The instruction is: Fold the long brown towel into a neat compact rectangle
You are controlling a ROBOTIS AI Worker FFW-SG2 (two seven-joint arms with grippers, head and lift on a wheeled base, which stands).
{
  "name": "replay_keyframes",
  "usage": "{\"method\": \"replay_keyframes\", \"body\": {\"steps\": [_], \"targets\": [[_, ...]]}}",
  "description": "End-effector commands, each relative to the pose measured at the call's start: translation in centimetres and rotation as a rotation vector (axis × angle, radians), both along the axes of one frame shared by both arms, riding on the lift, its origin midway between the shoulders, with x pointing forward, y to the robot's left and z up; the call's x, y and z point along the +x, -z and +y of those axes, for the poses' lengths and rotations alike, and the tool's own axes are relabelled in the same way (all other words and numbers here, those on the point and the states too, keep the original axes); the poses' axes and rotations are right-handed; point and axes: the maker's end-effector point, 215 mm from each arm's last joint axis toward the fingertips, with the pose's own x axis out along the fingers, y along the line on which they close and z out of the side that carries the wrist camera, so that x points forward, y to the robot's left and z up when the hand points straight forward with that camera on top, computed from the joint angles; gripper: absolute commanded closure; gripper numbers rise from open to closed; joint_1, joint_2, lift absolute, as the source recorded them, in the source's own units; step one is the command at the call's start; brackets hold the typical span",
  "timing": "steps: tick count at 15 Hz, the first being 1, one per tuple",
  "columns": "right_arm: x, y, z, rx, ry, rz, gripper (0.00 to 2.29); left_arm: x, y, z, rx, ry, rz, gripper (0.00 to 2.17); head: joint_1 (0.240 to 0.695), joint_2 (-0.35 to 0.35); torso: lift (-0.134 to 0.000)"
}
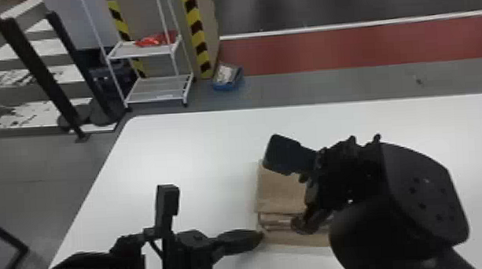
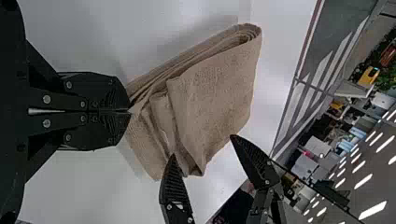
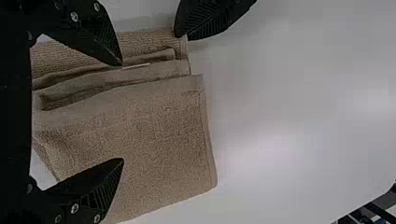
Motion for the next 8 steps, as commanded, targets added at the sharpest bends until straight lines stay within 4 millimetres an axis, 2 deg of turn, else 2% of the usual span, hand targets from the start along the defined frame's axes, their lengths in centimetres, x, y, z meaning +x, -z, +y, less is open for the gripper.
{"method": "replay_keyframes", "body": {"steps": [1, 8], "targets": [[-0.21, 1.11, 0.19, -0.065, -0.026, -0.009, 0.19, 0.01, -0.01, -0.02, 0.001, -0.001, 0.0, 1.6, 0.695, 0.158, -0.124], [-0.39, 1.55, 0.39, -0.118, -0.056, -0.022, 0.21, 0.1, 0.32, 0.37, 0.027, -0.004, 0.003, 1.6, 0.695, 0.165, -0.124]]}}
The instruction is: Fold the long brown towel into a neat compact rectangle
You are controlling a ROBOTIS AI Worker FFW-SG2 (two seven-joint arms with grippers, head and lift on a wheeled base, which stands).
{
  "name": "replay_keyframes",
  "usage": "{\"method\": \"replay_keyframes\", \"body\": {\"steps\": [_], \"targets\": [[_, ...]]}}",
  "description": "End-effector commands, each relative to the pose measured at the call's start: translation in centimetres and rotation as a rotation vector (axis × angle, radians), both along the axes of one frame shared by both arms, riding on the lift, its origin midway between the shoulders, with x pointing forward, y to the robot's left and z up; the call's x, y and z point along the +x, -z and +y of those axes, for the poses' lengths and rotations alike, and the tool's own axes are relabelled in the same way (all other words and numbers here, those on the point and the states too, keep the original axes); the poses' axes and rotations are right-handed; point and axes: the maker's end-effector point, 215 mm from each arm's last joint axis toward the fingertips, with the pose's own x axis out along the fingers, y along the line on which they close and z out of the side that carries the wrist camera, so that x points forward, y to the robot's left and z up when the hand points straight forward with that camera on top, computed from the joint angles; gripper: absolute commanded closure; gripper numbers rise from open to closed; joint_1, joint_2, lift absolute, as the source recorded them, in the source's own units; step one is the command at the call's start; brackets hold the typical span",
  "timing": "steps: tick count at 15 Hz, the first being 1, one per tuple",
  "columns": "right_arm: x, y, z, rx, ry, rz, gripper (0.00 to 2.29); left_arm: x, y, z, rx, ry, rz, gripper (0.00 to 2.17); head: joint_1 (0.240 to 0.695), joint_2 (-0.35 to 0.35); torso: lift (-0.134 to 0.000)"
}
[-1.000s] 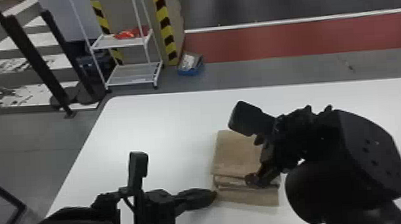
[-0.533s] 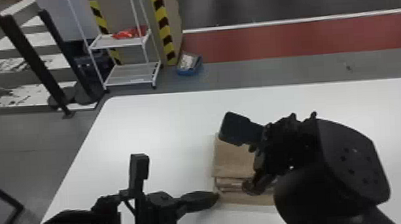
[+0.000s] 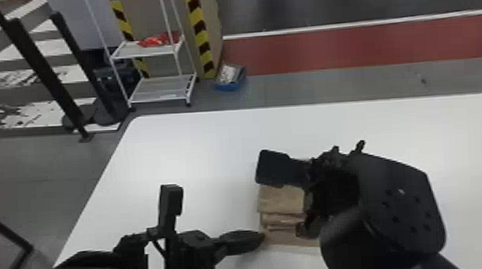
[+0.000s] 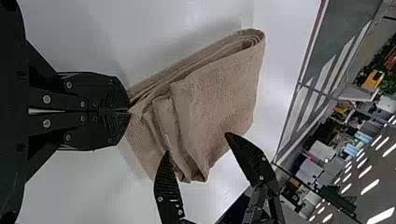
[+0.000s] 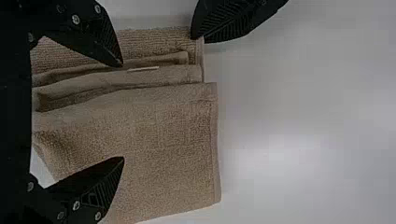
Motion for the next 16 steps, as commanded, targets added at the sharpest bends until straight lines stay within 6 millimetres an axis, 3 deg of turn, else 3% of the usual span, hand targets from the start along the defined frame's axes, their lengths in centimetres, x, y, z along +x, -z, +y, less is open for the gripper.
{"method": "replay_keyframes", "body": {"steps": [1, 6, 14, 16], "targets": [[-0.7, 0.4, 0.3, -0.016, -0.02, 0.013, 0.21, 0.2, 0.0, 0.0, 0.004, 0.0, -0.002, 1.6, 0.695, 0.165, -0.124], [-0.9, 0.8, 0.1, -0.031, -0.024, 0.017, 0.22, 0.8, -0.2, -0.5, 0.002, 0.007, -0.008, 1.6, 0.695, 0.167, -0.124], [0.3, 0.6, 0.2, -0.038, -0.006, 0.02, 0.59, 1.0, -0.2, -0.4, 0.002, 0.005, -0.013, 1.6, 0.695, 0.156, -0.124], [0.5, 0.3, 0.4, -0.035, -0.004, 0.017, 0.59, 1.2, -0.3, -0.3, 0.001, 0.006, -0.015, 1.6, 0.695, 0.159, -0.124]]}}
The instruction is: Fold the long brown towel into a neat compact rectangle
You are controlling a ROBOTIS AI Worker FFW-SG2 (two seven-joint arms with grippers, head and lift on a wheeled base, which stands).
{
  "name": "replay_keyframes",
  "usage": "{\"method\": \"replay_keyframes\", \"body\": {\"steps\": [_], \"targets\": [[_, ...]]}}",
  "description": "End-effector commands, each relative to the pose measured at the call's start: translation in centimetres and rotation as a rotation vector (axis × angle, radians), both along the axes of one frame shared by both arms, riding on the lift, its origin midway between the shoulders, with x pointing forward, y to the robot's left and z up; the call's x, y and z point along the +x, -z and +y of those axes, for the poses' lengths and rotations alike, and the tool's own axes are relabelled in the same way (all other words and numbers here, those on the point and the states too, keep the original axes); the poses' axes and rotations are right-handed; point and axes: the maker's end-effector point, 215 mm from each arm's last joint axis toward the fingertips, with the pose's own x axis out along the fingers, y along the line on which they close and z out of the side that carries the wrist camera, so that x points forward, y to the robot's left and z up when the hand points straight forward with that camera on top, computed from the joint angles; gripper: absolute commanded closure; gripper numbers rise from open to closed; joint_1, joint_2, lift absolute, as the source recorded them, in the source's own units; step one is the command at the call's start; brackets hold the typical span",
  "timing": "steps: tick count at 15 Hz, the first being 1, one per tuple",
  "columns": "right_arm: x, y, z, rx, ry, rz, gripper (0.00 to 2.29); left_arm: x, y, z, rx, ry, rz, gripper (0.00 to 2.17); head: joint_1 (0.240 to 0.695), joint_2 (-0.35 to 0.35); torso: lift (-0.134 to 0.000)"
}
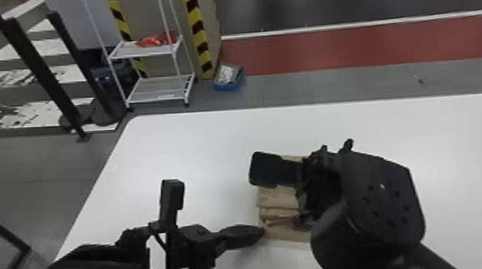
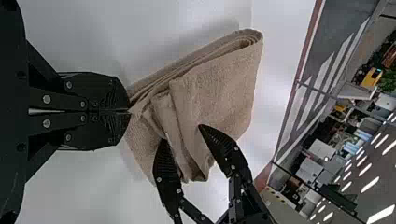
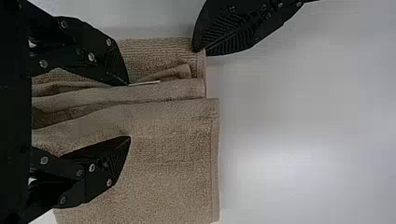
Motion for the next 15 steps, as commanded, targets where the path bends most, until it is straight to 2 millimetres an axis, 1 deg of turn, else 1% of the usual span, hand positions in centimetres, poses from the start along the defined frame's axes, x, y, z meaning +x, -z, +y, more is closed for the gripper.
{"method": "replay_keyframes", "body": {"steps": [1, 3, 5, 7, 9, 13, 15], "targets": [[0.3, -0.4, 0.1, 0.006, 0.004, -0.005, 0.59, 0.2, -0.1, 0.0, -0.001, 0.001, -0.003, 1.6, 0.695, 0.16, -0.124], [0.3, -0.6, 0.3, 0.009, 0.0, -0.004, 0.79, 0.3, -0.3, 0.0, -0.002, 0.002, -0.006, 1.6, 0.695, 0.161, -0.124], [0.1, -0.5, 0.4, 0.011, -0.002, 0.004, 0.8, 0.3, -0.3, -0.1, -0.003, 0.003, -0.006, 1.6, 0.695, 0.162, -0.124], [0.1, -0.5, 0.6, 0.014, -0.005, 0.005, 1.17, 0.2, -0.3, 0.0, -0.003, 0.003, -0.006, 1.6, 0.695, 0.163, -0.124], [0.5, -1.5, 0.7, 0.036, 0.005, -0.008, 1.21, 0.3, -0.7, 0.2, -0.005, 0.003, -0.013, 1.6, 0.695, 0.165, -0.124], [2.0, -4.2, 0.5, 0.089, 0.023, -0.052, 1.21, 0.4, -0.8, 0.5, -0.004, -0.005, -0.011, 1.6, 0.695, 0.17, -0.124], [2.3, -4.9, 0.5, 0.109, 0.028, -0.058, 1.21, 0.6, -1.5, 0.9, -0.009, -0.014, -0.02, 1.6, 0.695, 0.169, -0.124]]}}
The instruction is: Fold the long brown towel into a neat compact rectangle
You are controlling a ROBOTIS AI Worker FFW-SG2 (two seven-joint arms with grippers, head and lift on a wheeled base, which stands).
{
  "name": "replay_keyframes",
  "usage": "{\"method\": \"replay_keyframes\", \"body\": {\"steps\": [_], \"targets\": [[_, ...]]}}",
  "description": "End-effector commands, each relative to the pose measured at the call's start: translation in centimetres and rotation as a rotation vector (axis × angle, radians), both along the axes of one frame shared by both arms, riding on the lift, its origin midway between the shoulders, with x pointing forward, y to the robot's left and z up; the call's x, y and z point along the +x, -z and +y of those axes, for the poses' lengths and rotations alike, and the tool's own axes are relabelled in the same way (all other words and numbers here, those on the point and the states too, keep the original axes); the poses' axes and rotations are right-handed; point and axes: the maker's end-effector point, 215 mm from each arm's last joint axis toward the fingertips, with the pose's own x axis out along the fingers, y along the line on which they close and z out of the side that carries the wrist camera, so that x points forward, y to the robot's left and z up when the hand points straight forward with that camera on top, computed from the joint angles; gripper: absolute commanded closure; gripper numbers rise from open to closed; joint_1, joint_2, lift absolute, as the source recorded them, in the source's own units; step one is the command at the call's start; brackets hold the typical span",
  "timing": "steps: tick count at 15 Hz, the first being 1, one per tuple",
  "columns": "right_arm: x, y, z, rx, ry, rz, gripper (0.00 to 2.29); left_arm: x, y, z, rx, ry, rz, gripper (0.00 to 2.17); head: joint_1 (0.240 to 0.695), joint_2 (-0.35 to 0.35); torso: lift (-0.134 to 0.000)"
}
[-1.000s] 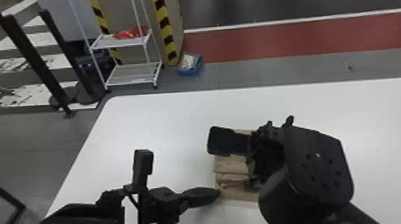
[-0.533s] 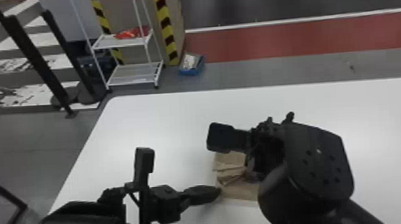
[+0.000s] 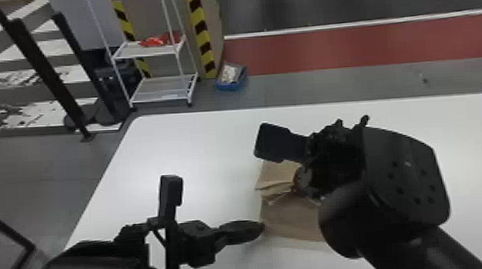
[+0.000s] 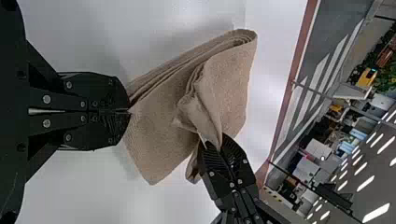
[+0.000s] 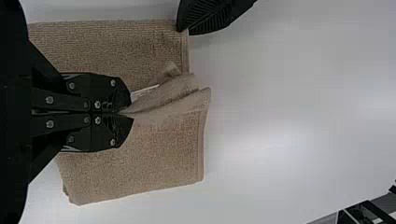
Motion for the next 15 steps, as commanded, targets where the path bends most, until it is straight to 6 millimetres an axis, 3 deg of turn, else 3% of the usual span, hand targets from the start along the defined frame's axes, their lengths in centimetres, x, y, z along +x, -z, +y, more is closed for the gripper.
{"method": "replay_keyframes", "body": {"steps": [1, 4, 7, 8, 10, 12, 14, 15], "targets": [[0.3, -0.6, -0.1, 0.015, 0.006, -0.006, 1.21, 0.3, -0.6, 0.6, -0.005, -0.014, -0.008, 1.6, 0.695, 0.169, -0.124], [0.0, -0.2, -0.2, 0.013, 0.006, 0.003, 1.21, 0.5, -1.1, 1.7, -0.001, -0.041, -0.004, 1.56, 0.695, 0.178, -0.124], [0.2, -0.3, -0.3, 0.011, 0.005, 0.0, 1.21, 0.3, -1.1, 1.5, 0.0, -0.03, -0.003, 0.27, 0.695, 0.186, -0.124], [0.1, -0.3, -0.2, 0.011, 0.004, 0.001, 1.21, 0.3, -1.0, 1.5, 0.002, -0.032, -0.003, 0.1, 0.695, 0.186, -0.124], [0.2, -0.3, -0.2, 0.01, 0.004, 0.0, 1.21, 0.5, -1.1, 1.7, 0.004, -0.037, -0.005, 0.15, 0.695, 0.185, -0.124], [0.2, -0.1, -0.3, 0.007, 0.006, 0.002, 1.21, 0.5, -1.5, 1.3, -0.011, -0.03, -0.013, 0.37, 0.695, 0.185, -0.124], [0.3, -0.2, -0.3, 0.007, 0.006, 0.0, 1.21, 0.3, -1.8, 0.1, -0.028, -0.003, -0.031, 0.79, 0.695, 0.181, -0.124], [0.4, -0.3, -0.3, 0.008, 0.008, 0.0, 1.21, 0.4, -1.9, -0.5, -0.03, 0.004, -0.047, 1.27, 0.695, 0.177, -0.124]]}}
